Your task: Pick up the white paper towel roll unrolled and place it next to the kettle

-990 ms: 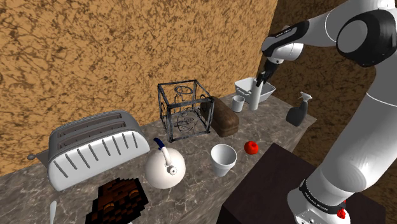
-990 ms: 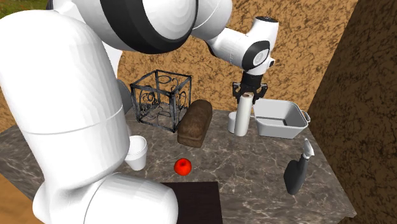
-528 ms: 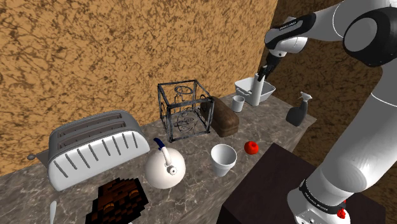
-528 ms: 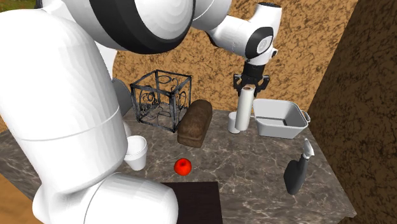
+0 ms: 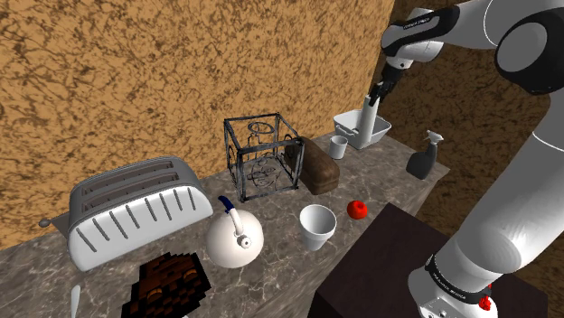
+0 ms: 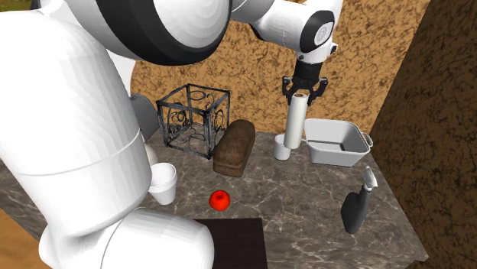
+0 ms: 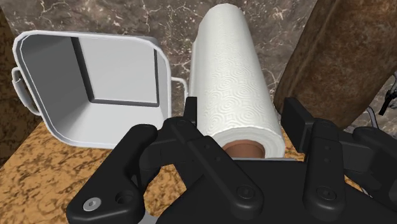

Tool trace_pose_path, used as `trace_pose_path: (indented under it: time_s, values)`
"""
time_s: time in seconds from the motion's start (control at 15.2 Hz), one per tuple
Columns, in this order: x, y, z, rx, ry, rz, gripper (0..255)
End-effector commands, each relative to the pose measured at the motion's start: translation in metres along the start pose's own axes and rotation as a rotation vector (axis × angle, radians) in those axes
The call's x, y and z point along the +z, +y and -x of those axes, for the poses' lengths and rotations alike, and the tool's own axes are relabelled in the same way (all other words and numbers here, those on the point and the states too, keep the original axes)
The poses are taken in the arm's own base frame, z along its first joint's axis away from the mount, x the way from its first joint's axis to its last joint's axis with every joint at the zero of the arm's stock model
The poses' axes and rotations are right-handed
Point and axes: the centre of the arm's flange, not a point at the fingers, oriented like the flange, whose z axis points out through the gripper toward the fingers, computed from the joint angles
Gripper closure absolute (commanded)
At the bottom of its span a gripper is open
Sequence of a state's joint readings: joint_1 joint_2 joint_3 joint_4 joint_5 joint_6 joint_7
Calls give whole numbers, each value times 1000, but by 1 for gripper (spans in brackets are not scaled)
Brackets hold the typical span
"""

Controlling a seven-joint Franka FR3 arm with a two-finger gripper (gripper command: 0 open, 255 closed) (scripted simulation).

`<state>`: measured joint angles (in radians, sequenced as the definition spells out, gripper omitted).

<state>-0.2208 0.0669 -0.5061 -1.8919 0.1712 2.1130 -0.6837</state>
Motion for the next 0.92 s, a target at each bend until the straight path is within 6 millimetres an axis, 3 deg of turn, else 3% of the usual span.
trace_pose_path:
  time_s: [0.0, 0.86]
  values:
    - [-10, -1, -2, 0, 0, 0, 255]
    - [-77, -1, -16, 0, 0, 0, 255]
